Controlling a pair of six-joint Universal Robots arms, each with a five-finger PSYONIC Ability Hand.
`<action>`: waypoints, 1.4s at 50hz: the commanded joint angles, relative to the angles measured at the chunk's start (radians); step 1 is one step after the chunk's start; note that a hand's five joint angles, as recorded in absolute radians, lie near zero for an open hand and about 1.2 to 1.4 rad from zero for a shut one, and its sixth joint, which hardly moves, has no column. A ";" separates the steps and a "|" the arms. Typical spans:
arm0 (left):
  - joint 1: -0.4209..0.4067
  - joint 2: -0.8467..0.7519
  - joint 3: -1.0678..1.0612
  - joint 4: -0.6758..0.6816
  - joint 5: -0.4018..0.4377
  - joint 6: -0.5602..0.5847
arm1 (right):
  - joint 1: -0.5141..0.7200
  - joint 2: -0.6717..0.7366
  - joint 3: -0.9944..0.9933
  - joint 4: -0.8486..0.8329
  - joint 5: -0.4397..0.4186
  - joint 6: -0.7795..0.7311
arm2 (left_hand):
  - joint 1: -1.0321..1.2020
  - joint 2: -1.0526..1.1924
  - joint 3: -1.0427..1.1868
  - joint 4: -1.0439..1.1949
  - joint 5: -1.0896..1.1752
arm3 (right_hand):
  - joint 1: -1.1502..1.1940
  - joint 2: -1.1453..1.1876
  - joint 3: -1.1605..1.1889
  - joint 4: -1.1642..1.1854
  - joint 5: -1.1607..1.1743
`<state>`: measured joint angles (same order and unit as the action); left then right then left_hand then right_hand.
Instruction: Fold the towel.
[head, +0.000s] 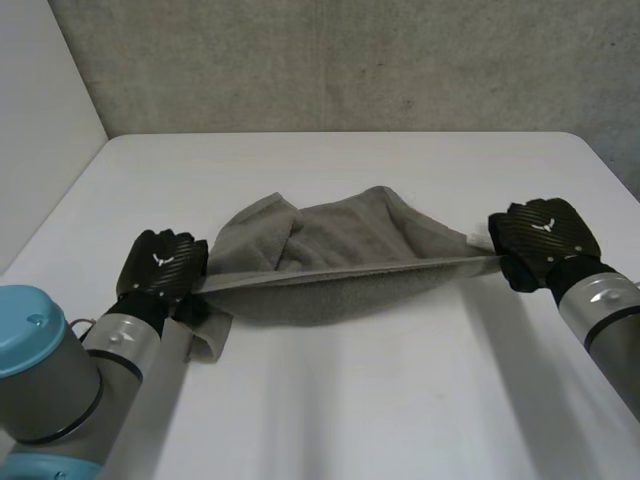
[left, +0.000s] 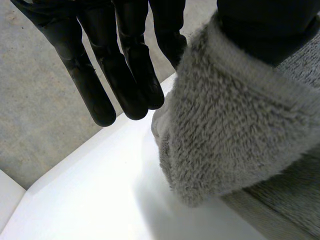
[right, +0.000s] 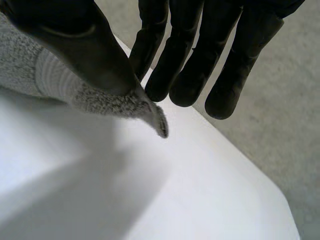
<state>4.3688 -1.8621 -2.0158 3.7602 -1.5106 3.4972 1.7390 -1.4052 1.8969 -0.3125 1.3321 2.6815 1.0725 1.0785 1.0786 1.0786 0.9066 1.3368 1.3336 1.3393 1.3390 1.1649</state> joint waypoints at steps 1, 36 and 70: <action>0.000 -0.071 0.049 0.026 -0.006 0.009 | -0.084 0.002 -0.001 -0.005 -0.010 0.098 | -0.215 -0.221 -0.221 -0.221 -0.223 | 0.060 0.063 0.057 0.057 0.057; -0.012 0.081 -0.007 -0.071 -0.063 0.075 | -0.125 -0.063 0.039 -0.005 -0.077 0.136 | 0.324 0.318 0.318 0.318 0.315 | 0.060 0.063 0.057 0.057 0.057; 0.011 0.170 0.546 -0.749 0.073 0.059 | -0.084 0.015 -0.831 0.914 -0.111 -0.207 | 0.324 0.318 0.318 0.318 0.315 | 0.060 0.063 0.057 0.057 0.057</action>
<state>4.3206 -1.5179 -1.4758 3.1122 -1.4318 3.5807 1.6123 -1.5360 1.0864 0.4893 1.2291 2.6016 1.1925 1.2176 1.2171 1.2183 1.0244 1.3610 1.3360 1.3393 1.3432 1.1867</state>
